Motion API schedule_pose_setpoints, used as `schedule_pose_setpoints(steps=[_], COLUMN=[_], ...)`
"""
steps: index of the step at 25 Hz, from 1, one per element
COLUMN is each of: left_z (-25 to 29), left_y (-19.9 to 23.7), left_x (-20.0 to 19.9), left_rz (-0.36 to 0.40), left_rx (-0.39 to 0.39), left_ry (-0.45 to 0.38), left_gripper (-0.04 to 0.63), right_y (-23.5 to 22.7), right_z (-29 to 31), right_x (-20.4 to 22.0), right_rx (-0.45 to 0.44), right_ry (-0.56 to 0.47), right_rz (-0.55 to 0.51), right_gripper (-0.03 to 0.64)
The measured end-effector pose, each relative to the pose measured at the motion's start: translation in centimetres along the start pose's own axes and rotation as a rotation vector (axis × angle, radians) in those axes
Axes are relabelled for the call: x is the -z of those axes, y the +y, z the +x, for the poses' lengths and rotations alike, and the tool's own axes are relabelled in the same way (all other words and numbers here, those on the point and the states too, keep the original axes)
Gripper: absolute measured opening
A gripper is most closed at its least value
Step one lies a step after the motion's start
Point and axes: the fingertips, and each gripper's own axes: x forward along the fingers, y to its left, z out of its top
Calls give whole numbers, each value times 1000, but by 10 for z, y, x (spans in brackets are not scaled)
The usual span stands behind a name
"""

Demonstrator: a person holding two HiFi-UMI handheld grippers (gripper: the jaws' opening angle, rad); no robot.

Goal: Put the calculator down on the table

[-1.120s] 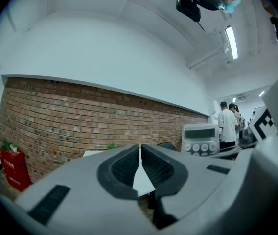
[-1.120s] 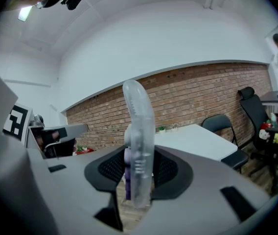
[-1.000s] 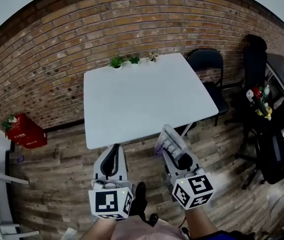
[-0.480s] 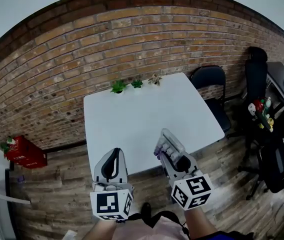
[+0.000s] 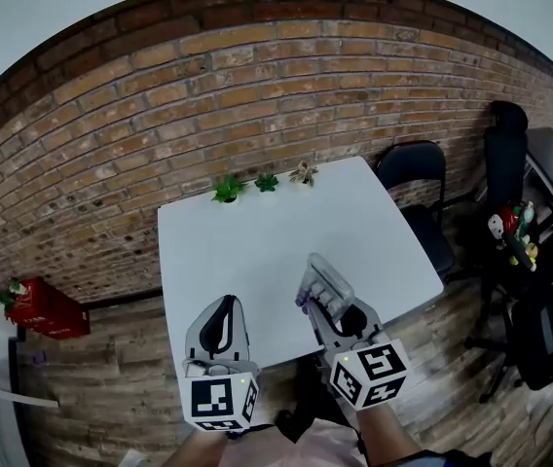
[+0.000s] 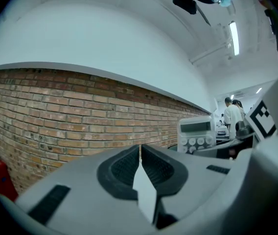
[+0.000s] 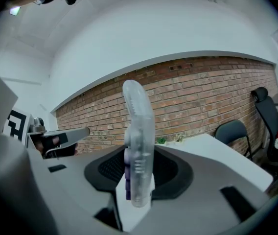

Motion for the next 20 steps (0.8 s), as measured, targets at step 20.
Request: schedule_pose_setpoints(steps=[20], left_z=[156], left_y=[42], left_x=[-21], left_rz=[51], left_rx=[-247], left_ry=[33], left_gripper=[21], right_y=[-77], right_z=[171], right_x=[-53], right_rx=[-263], right_ry=[73], right_rz=[-20], right_gripper=[135])
